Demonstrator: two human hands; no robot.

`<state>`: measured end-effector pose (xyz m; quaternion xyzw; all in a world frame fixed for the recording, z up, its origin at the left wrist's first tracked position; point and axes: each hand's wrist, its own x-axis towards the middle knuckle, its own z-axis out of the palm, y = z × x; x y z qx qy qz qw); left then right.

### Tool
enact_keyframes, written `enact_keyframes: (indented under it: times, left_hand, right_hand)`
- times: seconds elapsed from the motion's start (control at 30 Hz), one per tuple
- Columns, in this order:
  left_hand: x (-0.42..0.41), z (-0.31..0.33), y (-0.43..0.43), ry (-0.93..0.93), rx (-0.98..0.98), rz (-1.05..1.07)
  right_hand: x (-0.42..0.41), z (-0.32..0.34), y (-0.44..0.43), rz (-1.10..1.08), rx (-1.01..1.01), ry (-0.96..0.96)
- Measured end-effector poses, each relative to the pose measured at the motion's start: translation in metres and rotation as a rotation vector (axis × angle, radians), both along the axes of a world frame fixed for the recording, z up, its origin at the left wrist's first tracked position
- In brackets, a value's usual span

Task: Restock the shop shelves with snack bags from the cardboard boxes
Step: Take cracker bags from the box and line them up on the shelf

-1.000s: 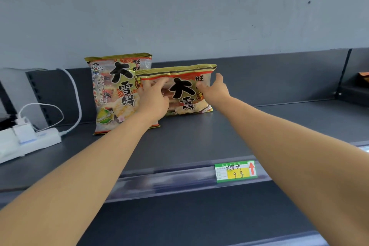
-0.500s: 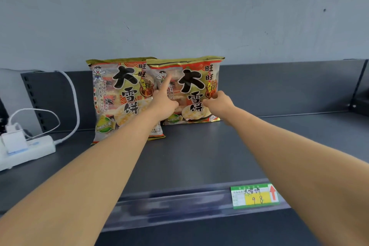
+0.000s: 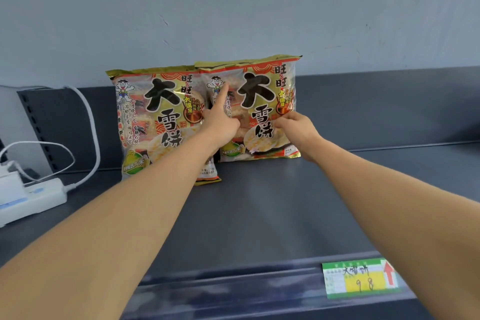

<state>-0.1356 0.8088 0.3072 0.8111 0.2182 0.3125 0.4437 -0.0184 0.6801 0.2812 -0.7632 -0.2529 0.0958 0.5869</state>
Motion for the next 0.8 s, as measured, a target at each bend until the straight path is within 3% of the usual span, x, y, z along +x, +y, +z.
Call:
enact_keyframes:
  times: [0.17,0.3,0.47,0.6,0.8]
  left_hand:
    - [0.010,0.009,-0.004,0.036,0.032,0.083]
    - [0.006,0.008,-0.007,0.059,0.075,0.128]
    - [-0.001,-0.007,-0.006,0.023,0.007,-0.018]
    - [-0.002,0.000,-0.015,0.004,0.010,0.037]
    - [0.005,0.013,-0.013,0.054,0.112,0.138]
  right_hand:
    - [-0.005,0.005,0.004,-0.063,0.040,-0.087]
    - [-0.008,0.007,0.003,-0.088,-0.083,-0.085]
    - [-0.001,-0.005,-0.001,0.045,-0.116,0.002]
    - [0.000,-0.005,-0.001,0.015,-0.041,0.041]
    - [-0.002,-0.002,0.004,-0.097,0.062,-0.050]
